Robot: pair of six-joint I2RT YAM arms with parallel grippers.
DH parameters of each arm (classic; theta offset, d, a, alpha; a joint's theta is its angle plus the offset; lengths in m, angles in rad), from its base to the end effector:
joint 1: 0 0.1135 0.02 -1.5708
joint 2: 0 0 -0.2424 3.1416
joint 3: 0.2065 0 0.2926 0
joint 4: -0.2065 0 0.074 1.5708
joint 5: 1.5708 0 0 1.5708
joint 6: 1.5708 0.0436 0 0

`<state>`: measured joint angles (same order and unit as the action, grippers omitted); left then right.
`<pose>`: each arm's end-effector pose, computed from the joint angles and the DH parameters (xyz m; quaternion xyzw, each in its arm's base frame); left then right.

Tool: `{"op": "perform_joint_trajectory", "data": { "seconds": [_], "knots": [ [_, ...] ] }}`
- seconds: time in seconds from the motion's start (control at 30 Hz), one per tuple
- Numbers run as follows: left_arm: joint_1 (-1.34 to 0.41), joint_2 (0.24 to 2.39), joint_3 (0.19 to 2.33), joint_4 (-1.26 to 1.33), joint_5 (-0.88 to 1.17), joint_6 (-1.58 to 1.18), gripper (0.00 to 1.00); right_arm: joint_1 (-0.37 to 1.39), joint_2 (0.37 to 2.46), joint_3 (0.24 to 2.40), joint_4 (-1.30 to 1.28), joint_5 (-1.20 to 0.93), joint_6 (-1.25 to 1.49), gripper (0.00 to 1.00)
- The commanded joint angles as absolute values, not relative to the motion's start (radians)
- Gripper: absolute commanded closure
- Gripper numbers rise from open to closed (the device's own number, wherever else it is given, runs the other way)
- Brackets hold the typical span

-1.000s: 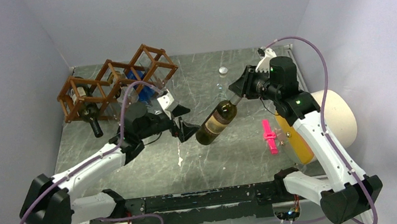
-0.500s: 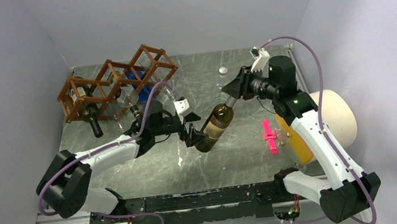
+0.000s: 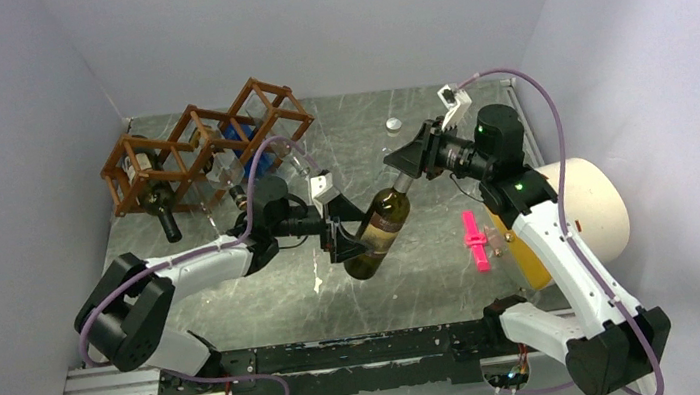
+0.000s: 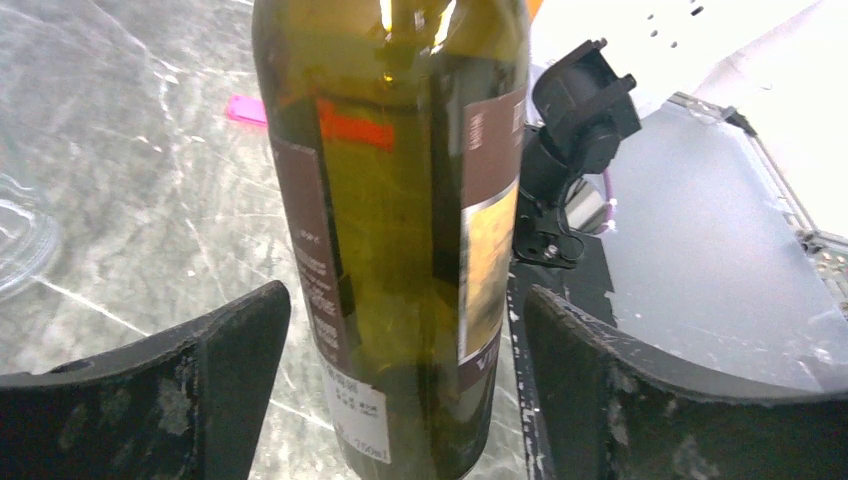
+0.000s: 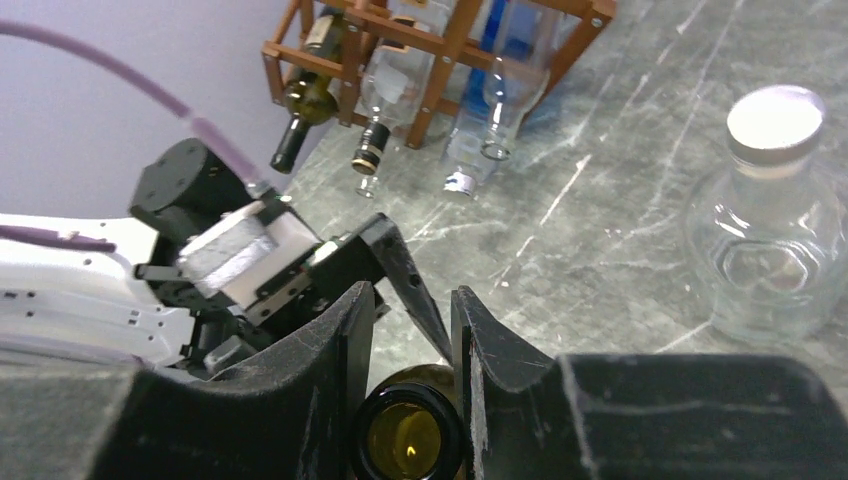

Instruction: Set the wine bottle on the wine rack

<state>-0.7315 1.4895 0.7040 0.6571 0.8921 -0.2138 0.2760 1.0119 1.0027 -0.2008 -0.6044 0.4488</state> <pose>0.2346 -0.2562 0.1820 0.4488 0.5820 -0.5597 0.3829 0.2683 0.1017 0.3535 -0.1225 0.7555 0.4292 0.4796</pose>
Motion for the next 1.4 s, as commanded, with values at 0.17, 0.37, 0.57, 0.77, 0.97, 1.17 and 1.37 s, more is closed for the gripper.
{"op": "perform_joint_trajectory", "data": {
  "seconds": [0.17, 0.37, 0.57, 0.77, 0.97, 1.17, 1.37],
  "knots": [
    [-0.749, 1.549, 0.778, 0.704, 0.960, -0.283, 0.05, 0.279, 0.925, 0.946, -0.003, -0.711, 0.558, 1.00],
    [-0.764, 1.565, 0.759, 0.828, 0.944, -0.411, 0.01, 0.279, 0.909, 0.913, 0.071, -0.750, 0.616, 1.00],
    [-0.777, 1.603, 0.706, 1.071, 0.941, -0.638, 0.01, 0.279, 0.892, 0.883, 0.189, -0.795, 0.663, 1.00],
    [-0.787, 1.614, 0.700, 1.095, 0.927, -0.646, 0.03, 0.279, 0.898, 0.876, 0.280, -0.854, 0.684, 1.00],
    [-0.826, 1.566, 0.745, 0.903, 0.845, -0.486, 0.06, 0.279, 0.912, 0.872, 0.384, -0.912, 0.721, 1.00],
    [-0.850, 1.536, 0.732, 0.946, 0.773, -0.457, 0.35, 0.280, 0.923, 0.854, 0.482, -0.949, 0.771, 1.00],
    [-0.853, 1.512, 0.754, 0.937, 0.721, -0.380, 0.93, 0.279, 0.921, 0.874, 0.408, -0.940, 0.729, 1.00]
  ]
}}
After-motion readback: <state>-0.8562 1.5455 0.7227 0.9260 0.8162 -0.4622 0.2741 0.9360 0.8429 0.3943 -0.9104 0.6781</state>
